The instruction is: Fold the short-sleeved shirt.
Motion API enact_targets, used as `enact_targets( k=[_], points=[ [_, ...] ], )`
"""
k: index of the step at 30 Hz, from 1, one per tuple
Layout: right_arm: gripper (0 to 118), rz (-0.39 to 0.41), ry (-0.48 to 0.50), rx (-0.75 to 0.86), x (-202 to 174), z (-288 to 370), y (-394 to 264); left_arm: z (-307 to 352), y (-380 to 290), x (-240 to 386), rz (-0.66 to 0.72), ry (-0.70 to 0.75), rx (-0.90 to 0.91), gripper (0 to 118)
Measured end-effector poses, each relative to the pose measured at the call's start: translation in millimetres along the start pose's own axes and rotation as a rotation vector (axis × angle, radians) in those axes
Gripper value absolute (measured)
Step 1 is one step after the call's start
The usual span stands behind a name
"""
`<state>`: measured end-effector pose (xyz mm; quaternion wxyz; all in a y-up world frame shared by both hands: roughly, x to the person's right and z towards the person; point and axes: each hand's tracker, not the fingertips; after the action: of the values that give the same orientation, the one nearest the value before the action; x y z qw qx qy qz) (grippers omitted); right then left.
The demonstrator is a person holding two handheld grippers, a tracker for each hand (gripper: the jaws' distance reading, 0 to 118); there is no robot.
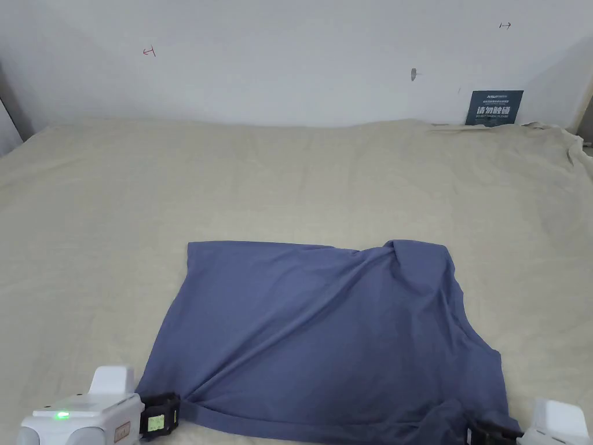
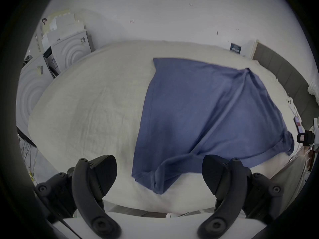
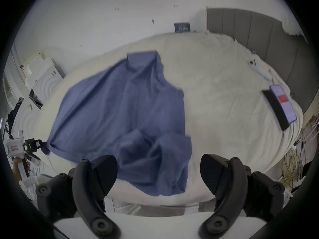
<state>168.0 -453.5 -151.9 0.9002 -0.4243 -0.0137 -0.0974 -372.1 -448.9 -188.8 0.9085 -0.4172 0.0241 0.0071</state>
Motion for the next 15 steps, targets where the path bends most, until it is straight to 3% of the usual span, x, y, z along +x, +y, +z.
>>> enact_targets(
  k=[10, 14, 15],
  points=[
    [99, 0.003, 0.023, 0.245, -27, 64, 50, 35, 34, 9, 0.013, -0.024, 0.146, 109],
    [96, 0.066, -0.032, 0.322, -42, 77, 53, 43, 37, 14, 0.013, 0.002, 0.208, 95],
    [91, 0.070, -0.029, 0.328, -44, 80, 52, 47, 37, 14, 0.025, -0.017, 0.230, 87]
  ],
)
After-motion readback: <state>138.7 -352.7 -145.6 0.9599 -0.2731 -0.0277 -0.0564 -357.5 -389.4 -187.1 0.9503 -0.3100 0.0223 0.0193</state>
